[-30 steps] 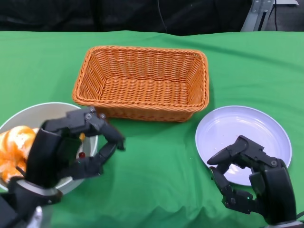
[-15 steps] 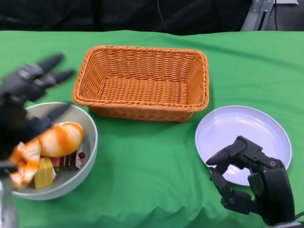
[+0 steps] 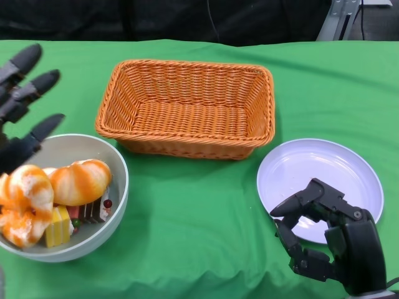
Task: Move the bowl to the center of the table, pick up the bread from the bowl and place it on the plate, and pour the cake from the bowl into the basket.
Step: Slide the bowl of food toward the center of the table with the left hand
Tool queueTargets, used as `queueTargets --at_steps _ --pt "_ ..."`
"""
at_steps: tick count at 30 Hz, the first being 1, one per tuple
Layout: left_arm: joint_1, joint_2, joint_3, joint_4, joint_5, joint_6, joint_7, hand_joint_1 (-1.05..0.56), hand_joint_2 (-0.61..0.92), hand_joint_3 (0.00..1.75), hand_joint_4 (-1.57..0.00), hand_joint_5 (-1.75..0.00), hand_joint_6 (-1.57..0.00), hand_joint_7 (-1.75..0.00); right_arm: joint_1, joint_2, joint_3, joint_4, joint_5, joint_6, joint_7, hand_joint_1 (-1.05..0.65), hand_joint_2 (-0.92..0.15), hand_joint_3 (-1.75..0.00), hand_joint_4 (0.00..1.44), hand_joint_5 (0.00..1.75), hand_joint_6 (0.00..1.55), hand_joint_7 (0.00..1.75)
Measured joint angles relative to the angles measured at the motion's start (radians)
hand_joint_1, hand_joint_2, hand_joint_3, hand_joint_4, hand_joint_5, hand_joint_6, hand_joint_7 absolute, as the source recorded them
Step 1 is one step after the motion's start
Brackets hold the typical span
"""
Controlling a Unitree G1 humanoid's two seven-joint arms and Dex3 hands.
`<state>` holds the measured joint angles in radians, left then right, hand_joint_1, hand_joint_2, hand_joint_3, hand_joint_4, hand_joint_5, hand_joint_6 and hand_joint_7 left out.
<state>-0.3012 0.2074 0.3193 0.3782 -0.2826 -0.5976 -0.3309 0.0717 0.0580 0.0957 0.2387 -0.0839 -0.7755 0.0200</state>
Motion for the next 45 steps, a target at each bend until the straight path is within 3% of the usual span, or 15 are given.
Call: queueTargets --at_steps 8,22,32,45 --pt "-0.008 0.049 0.012 0.063 0.079 0.059 0.1 -0.59 0.92 0.26 -0.48 -0.1 -0.5 0.0 0.001 0.0 0.0 -0.013 -0.001 0.002 0.0 -0.23 -0.5 -0.9 0.74 1.52 0.69 1.26" --pt "-0.049 0.14 -0.033 0.247 0.242 0.196 0.191 -0.66 0.92 0.52 -0.34 -0.01 -0.3 0.0 0.005 0.0 -0.001 -0.018 -0.004 0.005 -0.002 -0.23 -0.51 -0.89 0.75 1.52 0.69 1.26" --pt "-0.096 0.184 -0.081 0.391 0.307 0.279 0.214 -0.61 0.92 0.59 -0.2 0.0 -0.25 0.0 0.004 0.001 0.0 -0.018 -0.004 0.005 -0.001 -0.23 -0.5 -0.89 0.75 1.54 0.68 1.27" --pt "-0.179 0.245 -0.171 0.502 0.398 0.455 0.268 -0.6 0.92 0.65 -0.16 0.0 -0.16 0.0 0.004 0.003 0.0 -0.017 -0.006 0.003 -0.003 -0.24 -0.5 -0.89 0.76 1.54 0.69 1.26"
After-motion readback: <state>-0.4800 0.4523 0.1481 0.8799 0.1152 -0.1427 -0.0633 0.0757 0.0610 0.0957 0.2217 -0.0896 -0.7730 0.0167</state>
